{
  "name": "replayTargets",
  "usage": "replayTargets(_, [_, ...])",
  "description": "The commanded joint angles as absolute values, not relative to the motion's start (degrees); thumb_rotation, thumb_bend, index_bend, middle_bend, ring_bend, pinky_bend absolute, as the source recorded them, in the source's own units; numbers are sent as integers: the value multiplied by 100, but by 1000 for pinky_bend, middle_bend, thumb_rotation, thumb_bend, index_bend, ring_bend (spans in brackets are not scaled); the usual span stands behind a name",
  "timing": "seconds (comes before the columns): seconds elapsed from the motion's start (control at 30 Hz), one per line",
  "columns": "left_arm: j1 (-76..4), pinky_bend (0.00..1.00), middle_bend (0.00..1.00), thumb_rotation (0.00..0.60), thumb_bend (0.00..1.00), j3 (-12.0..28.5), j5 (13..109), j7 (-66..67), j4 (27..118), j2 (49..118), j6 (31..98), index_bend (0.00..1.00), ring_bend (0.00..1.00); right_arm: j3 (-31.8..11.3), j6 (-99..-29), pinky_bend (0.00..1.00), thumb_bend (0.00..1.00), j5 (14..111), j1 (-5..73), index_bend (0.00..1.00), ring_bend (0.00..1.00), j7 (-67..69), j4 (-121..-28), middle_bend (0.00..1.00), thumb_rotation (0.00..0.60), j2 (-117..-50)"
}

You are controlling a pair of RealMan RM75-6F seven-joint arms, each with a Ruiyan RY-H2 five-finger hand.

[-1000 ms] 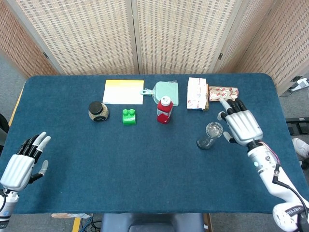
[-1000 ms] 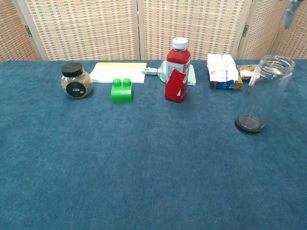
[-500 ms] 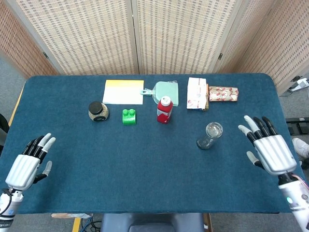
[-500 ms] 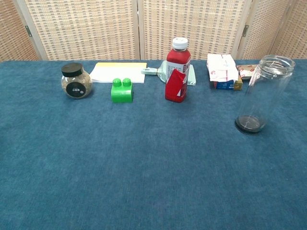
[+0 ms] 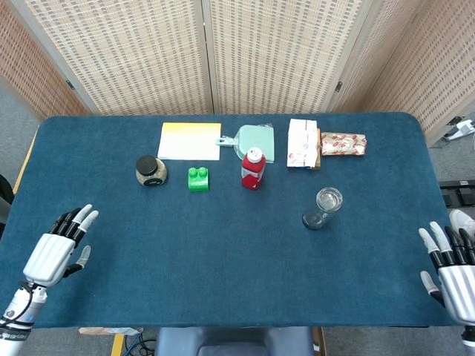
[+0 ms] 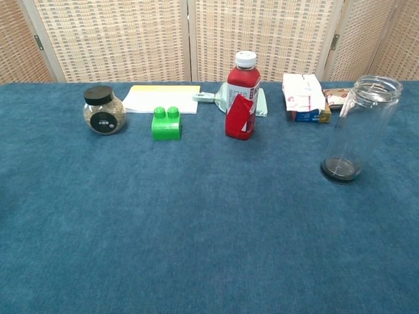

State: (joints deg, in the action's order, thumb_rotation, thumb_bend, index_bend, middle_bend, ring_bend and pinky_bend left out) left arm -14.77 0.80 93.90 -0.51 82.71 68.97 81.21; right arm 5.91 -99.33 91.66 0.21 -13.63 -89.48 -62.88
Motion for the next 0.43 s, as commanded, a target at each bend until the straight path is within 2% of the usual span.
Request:
replayTargets(0.03, [-1484,103,6,600,497,83,9372,-52,8261,6901,8111,0,0,490,-10070,0,325,9223,-81,0,0,-1373,-8926,0,600,-6346])
replayTargets(0.43, [-1453,103,6,600,496,66,9339,-119,8251,6859,8173,0,0,271,-9701,0,325,9056,-80,0,0,-1317,-8933,0,600,-6315])
